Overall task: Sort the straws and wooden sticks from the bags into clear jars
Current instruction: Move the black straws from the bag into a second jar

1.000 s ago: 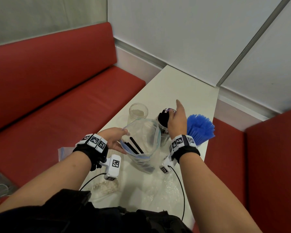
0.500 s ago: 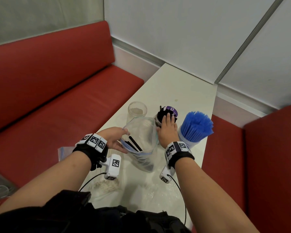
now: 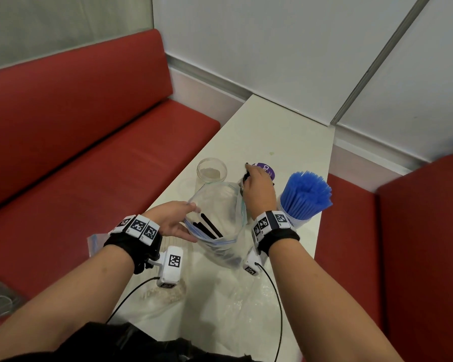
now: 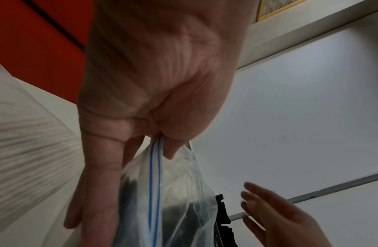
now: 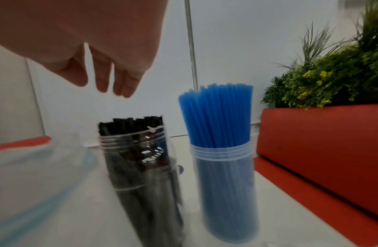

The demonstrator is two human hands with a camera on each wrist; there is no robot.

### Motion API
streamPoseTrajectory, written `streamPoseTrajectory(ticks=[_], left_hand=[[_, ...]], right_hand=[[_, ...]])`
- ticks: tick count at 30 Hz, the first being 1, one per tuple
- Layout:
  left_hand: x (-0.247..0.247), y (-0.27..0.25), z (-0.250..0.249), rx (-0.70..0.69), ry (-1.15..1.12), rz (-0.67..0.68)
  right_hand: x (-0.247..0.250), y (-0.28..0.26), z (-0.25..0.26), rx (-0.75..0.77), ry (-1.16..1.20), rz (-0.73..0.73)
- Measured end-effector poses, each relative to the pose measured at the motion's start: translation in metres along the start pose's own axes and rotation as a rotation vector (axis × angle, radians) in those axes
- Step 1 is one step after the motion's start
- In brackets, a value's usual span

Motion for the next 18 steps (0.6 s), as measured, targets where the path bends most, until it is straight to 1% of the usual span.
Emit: streamPoseTrajectory(ticks=[3, 5, 8, 13, 15, 18], left_hand=[[0.007, 0.003, 0.002, -0.008, -0.004, 0.023], [0.015, 0.004, 0.004, -0.007, -0.007, 0.025], [0.028, 0.008, 0.008, 0.002, -0.005, 0.015], [0.049, 0.018, 0.017, 0.011, 0.017, -0.006], [0.053, 0.021, 0.019, 0.018, 0.015, -0.004], [0.058, 0.025, 0.020, 0.015, 0.018, -0.009]], right_hand=[[-0.017, 0.008, 0.022, -0.060, 0.192, 0.087], [-0.033, 0.012, 0.024, -0.168, 0.243, 0.148], [-0.052, 0.013, 0.012, -0.294, 0.216, 0.198], [-0.083, 0.016, -0.002, -0.308, 0.153, 0.301], [-0.095, 0.020, -0.007, -0.345, 0.146, 0.332], [-0.109, 0.026, -0.015, -0.405, 0.161, 0.342]])
Point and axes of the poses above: each hand's wrist, its own y-axis towards the middle knuckle, its own x-axis out of the back of the hand, z = x × y, the point moved 5 cm from there along y, towards the middle knuckle, and after that the axes turned 5 degrees about -x, right-handed, at the moved point
